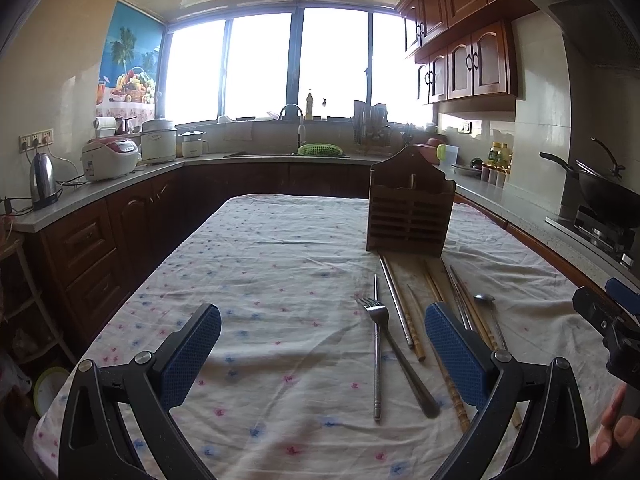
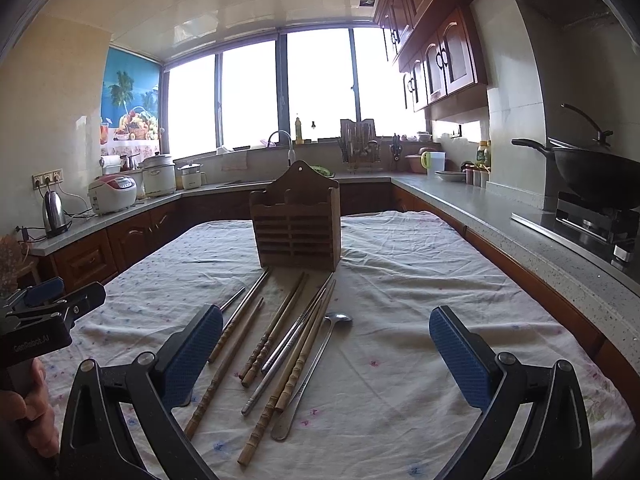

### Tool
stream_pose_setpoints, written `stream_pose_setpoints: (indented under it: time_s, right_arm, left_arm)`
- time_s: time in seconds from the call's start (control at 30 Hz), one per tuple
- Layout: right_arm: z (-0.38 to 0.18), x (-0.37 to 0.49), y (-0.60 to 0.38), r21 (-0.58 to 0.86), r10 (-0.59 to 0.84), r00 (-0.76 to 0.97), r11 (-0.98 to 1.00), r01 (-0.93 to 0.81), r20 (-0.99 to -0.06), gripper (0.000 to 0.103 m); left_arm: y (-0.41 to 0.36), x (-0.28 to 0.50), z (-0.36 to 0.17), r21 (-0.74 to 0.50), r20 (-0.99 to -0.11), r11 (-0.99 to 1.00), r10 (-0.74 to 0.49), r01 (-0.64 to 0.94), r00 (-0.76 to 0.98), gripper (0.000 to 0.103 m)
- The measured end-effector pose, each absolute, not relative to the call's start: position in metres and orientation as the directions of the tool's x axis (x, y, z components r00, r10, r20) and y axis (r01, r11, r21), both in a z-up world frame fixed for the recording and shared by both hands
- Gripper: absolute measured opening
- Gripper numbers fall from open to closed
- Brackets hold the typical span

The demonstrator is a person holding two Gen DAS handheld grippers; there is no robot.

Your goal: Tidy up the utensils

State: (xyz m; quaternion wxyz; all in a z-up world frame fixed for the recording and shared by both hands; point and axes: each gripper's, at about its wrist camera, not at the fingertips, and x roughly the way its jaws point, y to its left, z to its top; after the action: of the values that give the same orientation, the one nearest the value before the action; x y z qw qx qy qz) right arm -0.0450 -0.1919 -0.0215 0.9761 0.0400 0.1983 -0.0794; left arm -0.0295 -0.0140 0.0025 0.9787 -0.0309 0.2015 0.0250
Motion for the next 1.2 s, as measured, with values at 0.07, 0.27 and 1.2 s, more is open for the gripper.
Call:
stream_pose_setpoints:
  time_s: [0.07,0.27,1.2]
  right_arm:
    - [-0.0213,-0.0449,-0.1919,0.048,-0.138,0.910,0.984,0.170,-0.391,0.103]
    - [-0.0216,-0.0458,-0.1918,0.051,-0.135,0.912,0.985,0.167,-0.387,0.103]
    - [-0.0165,-0.0455,-0.1896,0.060,-0.121,0.916,0.986,0.155,-0.382,0.103]
  left_arm:
    - [-0.0134,-0.0284,0.0033,-0.053,-0.395,0.997,0.036,-0.062,0.918,0.102]
    - [-0.0134,-0.0297,0.0005,-0.054,-0.392,0.996,0.038,-0.064,0.919,0.102]
    - [-0.0131,-0.0269,-0.0001,-0.060,-0.393,0.996,0.034,-0.063,0.919,0.102]
